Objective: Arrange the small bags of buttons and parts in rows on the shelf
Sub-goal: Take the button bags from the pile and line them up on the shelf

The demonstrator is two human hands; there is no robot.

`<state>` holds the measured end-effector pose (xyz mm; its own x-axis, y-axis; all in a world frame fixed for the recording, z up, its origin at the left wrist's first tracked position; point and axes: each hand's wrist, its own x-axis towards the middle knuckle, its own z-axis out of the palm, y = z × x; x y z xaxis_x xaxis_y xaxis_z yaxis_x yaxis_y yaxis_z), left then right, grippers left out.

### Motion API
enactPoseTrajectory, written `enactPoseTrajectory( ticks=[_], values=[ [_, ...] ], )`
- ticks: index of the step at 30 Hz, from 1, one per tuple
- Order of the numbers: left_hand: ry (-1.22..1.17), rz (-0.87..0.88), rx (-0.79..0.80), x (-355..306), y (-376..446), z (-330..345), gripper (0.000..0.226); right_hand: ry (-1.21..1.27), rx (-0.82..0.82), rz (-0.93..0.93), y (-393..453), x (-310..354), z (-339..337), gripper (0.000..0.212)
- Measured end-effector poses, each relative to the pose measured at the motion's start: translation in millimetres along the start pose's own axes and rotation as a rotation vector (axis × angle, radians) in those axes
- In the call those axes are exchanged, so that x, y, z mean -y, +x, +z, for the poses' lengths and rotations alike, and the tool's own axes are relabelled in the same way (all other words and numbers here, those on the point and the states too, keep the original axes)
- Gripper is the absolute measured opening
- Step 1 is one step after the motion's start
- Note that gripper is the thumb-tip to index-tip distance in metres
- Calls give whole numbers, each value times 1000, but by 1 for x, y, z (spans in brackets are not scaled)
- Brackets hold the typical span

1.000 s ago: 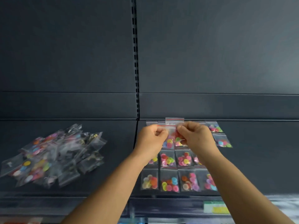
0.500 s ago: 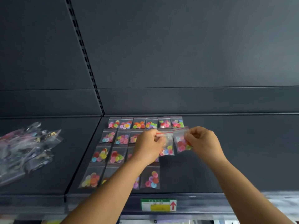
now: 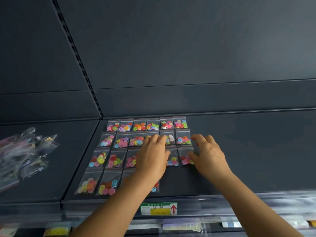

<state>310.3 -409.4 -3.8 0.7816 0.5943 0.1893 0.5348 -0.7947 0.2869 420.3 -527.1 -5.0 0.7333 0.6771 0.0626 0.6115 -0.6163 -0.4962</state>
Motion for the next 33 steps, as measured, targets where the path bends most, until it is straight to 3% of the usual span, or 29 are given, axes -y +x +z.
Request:
enactPoseTrajectory(
  ticks=[7,24,33],
  values=[
    [1,127,152,-1,-13,10,33,-135,136,-180,-6,4,3,23],
    [57,123,151,3,-9,5,34,-171,122,-207,3,12,8,24],
    [83,10,21,53,-32,-40,50,-183,134,-387,0,75,22,55]
  ],
)
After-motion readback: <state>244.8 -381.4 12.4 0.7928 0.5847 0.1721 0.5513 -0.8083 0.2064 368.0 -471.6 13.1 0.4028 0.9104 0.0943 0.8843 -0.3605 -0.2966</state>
